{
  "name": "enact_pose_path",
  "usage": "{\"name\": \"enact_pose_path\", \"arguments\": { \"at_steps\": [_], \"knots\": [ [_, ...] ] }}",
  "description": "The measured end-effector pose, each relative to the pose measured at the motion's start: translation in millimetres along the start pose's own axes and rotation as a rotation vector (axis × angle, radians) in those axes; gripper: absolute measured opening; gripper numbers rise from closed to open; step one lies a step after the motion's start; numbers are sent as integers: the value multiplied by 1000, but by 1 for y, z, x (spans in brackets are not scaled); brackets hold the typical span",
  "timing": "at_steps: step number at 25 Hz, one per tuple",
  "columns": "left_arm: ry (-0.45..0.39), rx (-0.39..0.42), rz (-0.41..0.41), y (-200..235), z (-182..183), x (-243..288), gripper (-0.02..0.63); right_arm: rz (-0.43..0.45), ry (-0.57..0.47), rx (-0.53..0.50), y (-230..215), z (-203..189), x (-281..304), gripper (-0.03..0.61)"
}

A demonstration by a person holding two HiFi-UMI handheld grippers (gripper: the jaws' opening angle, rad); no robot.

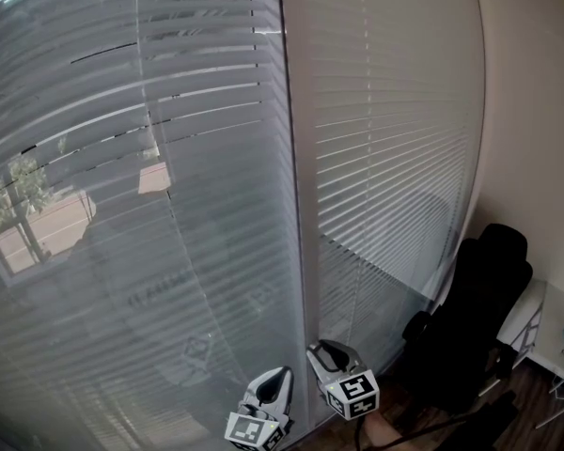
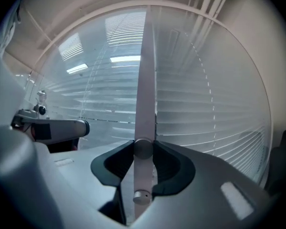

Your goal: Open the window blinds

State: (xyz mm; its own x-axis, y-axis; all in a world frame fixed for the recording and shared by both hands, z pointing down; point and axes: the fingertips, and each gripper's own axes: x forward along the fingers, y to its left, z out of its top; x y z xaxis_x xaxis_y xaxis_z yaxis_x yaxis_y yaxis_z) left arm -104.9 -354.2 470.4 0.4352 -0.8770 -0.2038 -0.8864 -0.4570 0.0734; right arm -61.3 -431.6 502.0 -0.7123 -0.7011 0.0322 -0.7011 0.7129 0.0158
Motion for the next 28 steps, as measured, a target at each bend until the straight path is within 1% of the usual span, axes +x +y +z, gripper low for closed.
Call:
{"name": "enact_pose_path", "arguments": {
  "at_steps": [5, 8, 10, 11, 13, 16, 18, 20, 22, 24, 25, 28],
  "knots": [
    [-8, -2, -12, -3, 1, 1, -8, 7, -3, 104, -2, 0, 1, 133],
    [-9, -5, -14, -4, 2, 1, -8, 12, -9, 136, -2, 0, 1, 133],
    [-8, -3, -14, -4, 2, 0, -8, 15, -17, 127, -2, 0, 0, 133],
    [-7, -4, -14, -4, 2, 0, -8, 13, -17, 99, -1, 0, 0, 133],
    [-8, -5, -13, -4, 3, -1, -8, 6, -11, 6, 0, 2, -3, 135],
    [-8, -7, -8, -2, 4, -2, -8, 11, 3, -187, 5, 9, -7, 162],
    [-9, -5, -7, -1, 4, -2, -8, 21, 22, -313, 9, 11, -6, 164],
    [-11, -2, -10, -1, 4, -1, -8, 22, 45, -405, 12, 9, -4, 164],
    [-12, -2, -15, -3, 3, -1, -8, 16, 67, -458, 13, 7, -1, 164],
    [-8, -7, -19, -4, 2, -1, -8, 6, 74, -482, 13, 5, 2, 153],
    [-6, -10, -20, -4, 2, -1, -8, 2, 71, -487, 12, 5, 2, 143],
    [-4, -11, -18, -2, 2, -1, -8, 3, 58, -475, 12, 6, 2, 140]
  ]
}}
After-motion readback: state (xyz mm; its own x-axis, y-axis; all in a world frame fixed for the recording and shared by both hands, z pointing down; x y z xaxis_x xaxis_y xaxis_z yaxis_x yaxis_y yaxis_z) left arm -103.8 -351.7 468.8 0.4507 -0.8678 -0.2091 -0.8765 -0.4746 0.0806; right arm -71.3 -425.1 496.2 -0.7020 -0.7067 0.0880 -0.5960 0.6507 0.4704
